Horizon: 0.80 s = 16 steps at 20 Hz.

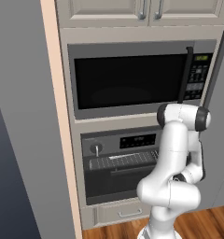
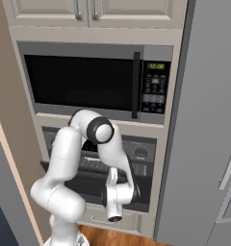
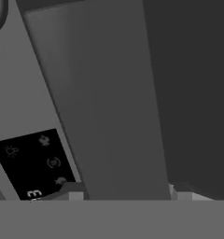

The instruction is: Take the baked cake out of the oven and place it on the plate for cooling. Then close the oven door.

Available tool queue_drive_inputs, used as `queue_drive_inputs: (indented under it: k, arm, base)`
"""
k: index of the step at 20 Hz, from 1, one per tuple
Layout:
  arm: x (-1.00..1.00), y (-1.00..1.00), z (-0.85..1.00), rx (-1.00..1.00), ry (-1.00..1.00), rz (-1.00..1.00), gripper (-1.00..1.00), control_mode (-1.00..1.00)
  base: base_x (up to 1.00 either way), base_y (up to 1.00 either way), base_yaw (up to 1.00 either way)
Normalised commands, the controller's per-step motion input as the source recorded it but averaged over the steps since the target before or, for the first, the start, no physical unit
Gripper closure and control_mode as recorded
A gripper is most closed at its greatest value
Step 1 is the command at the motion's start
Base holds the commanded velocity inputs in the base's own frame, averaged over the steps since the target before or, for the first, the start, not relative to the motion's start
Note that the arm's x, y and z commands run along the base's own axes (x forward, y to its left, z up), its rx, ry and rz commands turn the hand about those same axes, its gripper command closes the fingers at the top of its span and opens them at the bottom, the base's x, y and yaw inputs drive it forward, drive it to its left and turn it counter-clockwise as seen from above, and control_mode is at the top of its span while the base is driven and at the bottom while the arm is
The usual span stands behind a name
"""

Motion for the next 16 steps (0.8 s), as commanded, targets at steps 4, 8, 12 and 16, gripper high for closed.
queue_drive_inputs:
  k: [4,8,12,16]
  arm:
    - [-0.21,-0.03,-0.08,0.00,0.08,0.00,1.00,-1.00]
    - [-0.14,0.00,-0.02,0.00,0.08,0.00,1.00,-1.00]
    - [-0.13,0.00,-0.06,0.00,0.07,0.00,1.00,-1.00]
    - [-0.13,0.00,-0.06,0.00,0.06,0.00,1.00,-1.00]
  base:
    - [0.00,0.00,0.00]
    - [0.00,0.00,0.00]
    - [0.00,0.00,0.00]
    - [0.00,0.00,0.00]
